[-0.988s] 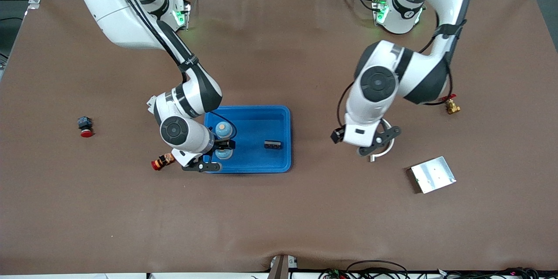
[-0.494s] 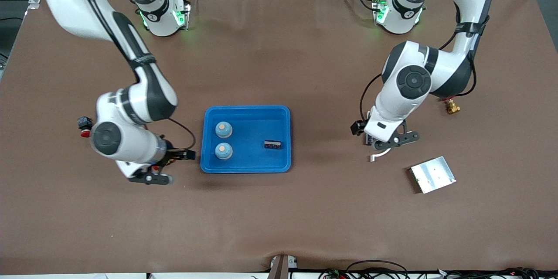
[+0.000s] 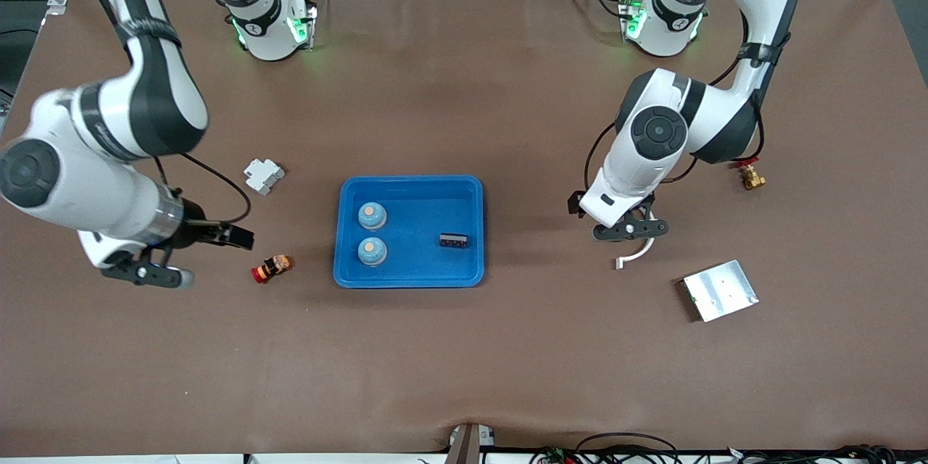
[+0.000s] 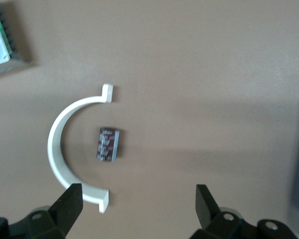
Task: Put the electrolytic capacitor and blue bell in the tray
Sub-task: 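Return the right arm to rest while the left gripper reaches the second capacitor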
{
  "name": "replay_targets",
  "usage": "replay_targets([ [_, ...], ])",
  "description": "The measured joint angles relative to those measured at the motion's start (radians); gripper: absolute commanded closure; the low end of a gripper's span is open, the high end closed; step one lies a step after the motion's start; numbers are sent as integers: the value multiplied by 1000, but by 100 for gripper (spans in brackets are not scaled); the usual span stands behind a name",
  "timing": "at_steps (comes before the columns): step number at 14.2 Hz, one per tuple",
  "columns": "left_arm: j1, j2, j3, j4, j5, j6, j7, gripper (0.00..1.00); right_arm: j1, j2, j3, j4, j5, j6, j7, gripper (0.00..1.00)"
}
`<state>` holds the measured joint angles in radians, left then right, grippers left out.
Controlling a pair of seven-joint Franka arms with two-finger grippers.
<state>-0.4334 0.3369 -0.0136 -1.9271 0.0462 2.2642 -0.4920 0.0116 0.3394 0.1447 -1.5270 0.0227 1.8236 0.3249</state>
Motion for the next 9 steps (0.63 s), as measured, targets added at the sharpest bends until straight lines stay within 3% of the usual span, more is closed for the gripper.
replay_targets([
  [3,21,-7,1,-110,0,151,57,0,-32,-74,-1,32,-1,-110,-8,0],
  [9,46,-8,2,-185,76,245,76,0,-117,-121,-3,183,-1,-308,-125,0],
])
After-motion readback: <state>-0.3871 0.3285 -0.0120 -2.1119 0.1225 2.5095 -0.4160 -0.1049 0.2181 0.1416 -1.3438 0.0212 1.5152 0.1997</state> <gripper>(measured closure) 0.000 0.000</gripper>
